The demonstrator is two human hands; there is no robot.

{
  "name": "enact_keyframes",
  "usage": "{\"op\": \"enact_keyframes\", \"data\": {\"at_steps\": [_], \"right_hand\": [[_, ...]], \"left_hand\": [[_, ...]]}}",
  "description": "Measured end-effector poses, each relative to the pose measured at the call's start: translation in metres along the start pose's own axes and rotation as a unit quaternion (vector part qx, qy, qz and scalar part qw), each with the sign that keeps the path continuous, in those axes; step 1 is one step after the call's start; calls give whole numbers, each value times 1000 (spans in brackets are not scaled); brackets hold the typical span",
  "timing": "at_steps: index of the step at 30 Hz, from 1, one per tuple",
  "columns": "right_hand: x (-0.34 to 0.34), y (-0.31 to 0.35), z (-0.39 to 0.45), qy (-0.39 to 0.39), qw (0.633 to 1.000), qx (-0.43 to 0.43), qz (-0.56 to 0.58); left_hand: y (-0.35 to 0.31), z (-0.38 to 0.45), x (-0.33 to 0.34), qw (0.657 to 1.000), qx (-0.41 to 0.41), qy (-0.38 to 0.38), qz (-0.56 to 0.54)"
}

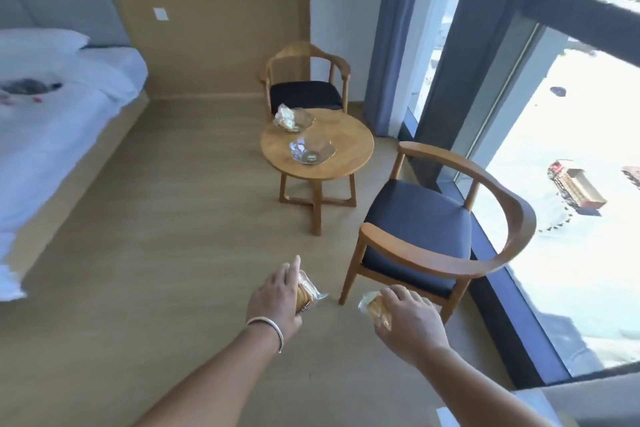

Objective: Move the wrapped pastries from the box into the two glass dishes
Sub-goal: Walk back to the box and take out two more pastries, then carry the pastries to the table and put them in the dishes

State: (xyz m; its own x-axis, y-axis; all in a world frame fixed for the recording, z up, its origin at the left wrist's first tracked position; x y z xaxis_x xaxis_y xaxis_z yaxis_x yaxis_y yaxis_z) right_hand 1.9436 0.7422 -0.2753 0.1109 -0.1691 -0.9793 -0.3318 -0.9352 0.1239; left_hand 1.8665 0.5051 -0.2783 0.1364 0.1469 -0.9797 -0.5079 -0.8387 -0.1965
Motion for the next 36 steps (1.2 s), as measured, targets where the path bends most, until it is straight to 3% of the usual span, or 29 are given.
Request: {"op": "enact_keyframes", "data": {"at_steps": [19, 31, 36], "right_hand": [[23, 262, 137, 39, 978, -200, -39], [7, 374, 306, 40, 974, -220, -45], [-10, 410, 382, 25, 975, -218, -48]], "left_hand": [[227, -12, -44, 982, -187, -23, -14], [355, 115, -77, 975, -222, 13, 7], [404, 178, -105, 974, -224, -27, 20]]}}
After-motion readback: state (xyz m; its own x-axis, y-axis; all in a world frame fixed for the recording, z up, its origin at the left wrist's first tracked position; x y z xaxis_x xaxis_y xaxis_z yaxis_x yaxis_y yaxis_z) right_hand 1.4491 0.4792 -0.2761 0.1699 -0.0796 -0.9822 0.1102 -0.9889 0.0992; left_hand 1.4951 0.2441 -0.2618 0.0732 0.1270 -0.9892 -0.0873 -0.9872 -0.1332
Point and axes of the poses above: each hand's wrist, its own z-axis towards the middle knuckle, its own x-axis out of the palm, y = z × x, the point moved 4 cm from there along z, towards the middle knuckle, and after that the axes turned 14 degrees about x, right-handed, at the moved point
